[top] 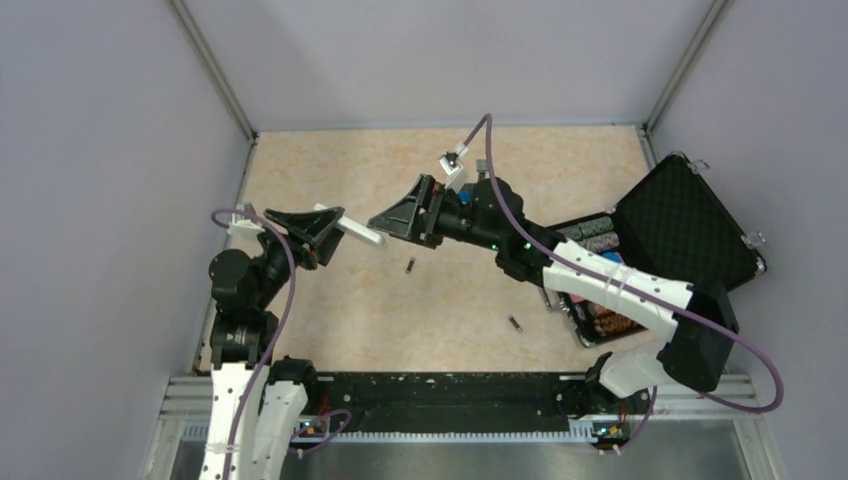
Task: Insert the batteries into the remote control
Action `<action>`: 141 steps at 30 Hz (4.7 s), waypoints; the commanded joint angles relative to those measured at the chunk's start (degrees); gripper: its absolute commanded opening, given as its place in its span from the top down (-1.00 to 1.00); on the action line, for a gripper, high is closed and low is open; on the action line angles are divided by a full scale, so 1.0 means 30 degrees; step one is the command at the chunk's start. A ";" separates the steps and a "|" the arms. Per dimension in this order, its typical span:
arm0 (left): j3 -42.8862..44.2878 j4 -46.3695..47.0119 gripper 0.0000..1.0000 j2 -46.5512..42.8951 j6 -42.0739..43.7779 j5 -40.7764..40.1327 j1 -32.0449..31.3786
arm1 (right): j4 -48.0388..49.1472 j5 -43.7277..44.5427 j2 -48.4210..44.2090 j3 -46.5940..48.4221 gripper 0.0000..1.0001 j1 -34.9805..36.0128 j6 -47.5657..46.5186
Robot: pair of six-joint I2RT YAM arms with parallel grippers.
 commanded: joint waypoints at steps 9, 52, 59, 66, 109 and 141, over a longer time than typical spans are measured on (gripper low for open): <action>-0.0267 -0.1431 1.00 -0.1485 -0.1280 -0.4027 -0.0050 | -0.1147 0.8113 -0.0830 0.0031 -0.89 0.2255 0.3431; -0.1035 -0.0934 1.00 -0.1075 -0.1834 -0.2854 -0.0043 | 0.1346 0.4143 0.1659 0.1398 -0.05 0.2607 0.5891; -0.0998 -0.1149 0.45 -0.1355 -0.1039 -0.2177 -0.0052 | 0.0769 0.4368 0.1496 0.1501 0.21 0.2558 0.5288; 0.1215 -0.5961 -0.71 -0.1400 0.3467 -0.3070 -0.0026 | -0.0965 0.4975 0.0361 0.1114 0.29 0.2046 0.2835; 0.5779 -0.3280 -0.66 0.8547 2.1130 1.2987 -0.8993 | -1.9470 -0.9107 0.0225 0.9704 0.31 -0.1726 -2.2979; 0.4040 0.2954 1.00 0.6051 1.2166 -0.0723 -0.9639 | -0.4132 0.0667 -0.7723 -0.0483 -0.98 -0.1942 -0.9558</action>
